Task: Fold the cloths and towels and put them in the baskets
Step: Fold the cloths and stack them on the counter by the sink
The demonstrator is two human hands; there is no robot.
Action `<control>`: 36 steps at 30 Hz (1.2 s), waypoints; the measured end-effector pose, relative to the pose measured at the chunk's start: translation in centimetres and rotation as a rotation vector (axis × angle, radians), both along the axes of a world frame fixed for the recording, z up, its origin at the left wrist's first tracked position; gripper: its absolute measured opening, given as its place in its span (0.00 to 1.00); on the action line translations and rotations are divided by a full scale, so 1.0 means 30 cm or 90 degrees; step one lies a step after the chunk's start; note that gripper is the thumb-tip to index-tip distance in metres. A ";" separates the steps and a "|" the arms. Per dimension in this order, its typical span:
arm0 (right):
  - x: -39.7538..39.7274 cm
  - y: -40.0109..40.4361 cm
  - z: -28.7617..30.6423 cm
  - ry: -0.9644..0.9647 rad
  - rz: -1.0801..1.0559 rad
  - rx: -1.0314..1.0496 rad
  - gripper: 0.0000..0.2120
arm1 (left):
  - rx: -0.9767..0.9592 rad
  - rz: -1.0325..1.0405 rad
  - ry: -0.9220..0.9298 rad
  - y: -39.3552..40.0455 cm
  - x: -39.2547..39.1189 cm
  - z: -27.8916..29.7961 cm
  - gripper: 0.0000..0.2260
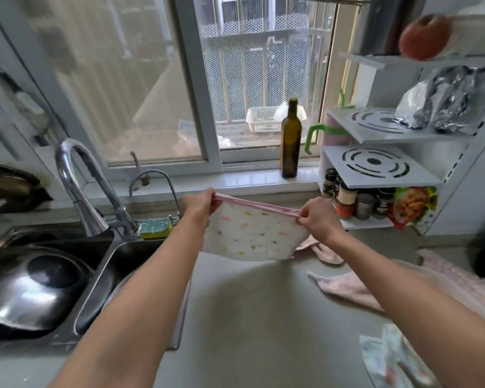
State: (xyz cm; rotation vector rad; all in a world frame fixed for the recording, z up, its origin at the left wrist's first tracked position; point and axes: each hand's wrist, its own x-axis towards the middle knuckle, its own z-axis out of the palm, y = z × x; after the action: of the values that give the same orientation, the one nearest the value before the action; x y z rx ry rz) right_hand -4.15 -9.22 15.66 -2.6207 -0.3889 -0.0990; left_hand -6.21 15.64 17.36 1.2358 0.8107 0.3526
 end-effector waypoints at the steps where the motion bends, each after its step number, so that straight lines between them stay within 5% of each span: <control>1: 0.001 -0.004 0.014 -0.014 -0.016 0.014 0.05 | 0.002 0.006 -0.003 -0.003 -0.002 0.011 0.07; 12: 0.005 -0.031 0.151 -0.113 -0.092 0.117 0.07 | -0.019 -0.076 -0.022 0.015 0.013 0.061 0.11; 16: 0.002 -0.032 0.169 -0.128 -0.083 0.112 0.10 | -0.032 -0.182 -0.063 0.018 -0.027 0.069 0.02; 18: 0.010 -0.038 0.168 -0.142 -0.104 0.089 0.09 | 0.101 -0.334 -0.055 0.037 -0.038 0.072 0.10; 20: 0.017 -0.043 0.164 -0.154 -0.120 0.080 0.10 | 0.469 -0.489 0.044 0.047 -0.044 0.082 0.09; 22: 0.022 -0.039 0.163 -0.170 -0.119 0.088 0.09 | 0.841 -0.510 0.117 0.044 -0.035 0.093 0.09; 24: 0.034 -0.036 0.158 -0.163 -0.105 0.110 0.07 | 0.992 -0.500 0.105 0.027 -0.038 0.108 0.12; 28: 0.050 -0.050 0.141 -0.081 -0.092 0.132 0.07 | 1.025 -0.551 -0.005 0.031 -0.029 0.114 0.11; 30: 0.036 -0.061 0.150 0.077 -0.041 0.068 0.07 | 1.008 -0.551 -0.072 0.038 -0.037 0.119 0.06; 32: 0.019 -0.063 0.158 0.241 0.034 0.028 0.06 | 1.016 -0.565 -0.078 0.038 -0.049 0.112 0.11; 36: 0.016 -0.047 0.123 0.170 0.033 -0.035 0.09 | 0.965 -0.591 0.045 0.042 -0.052 0.054 0.07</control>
State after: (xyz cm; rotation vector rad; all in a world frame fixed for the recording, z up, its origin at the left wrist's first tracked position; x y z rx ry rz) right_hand -3.65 -10.63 19.35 -2.6286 -0.3679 0.2797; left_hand -7.78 16.91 18.97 2.8517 -0.2285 0.0957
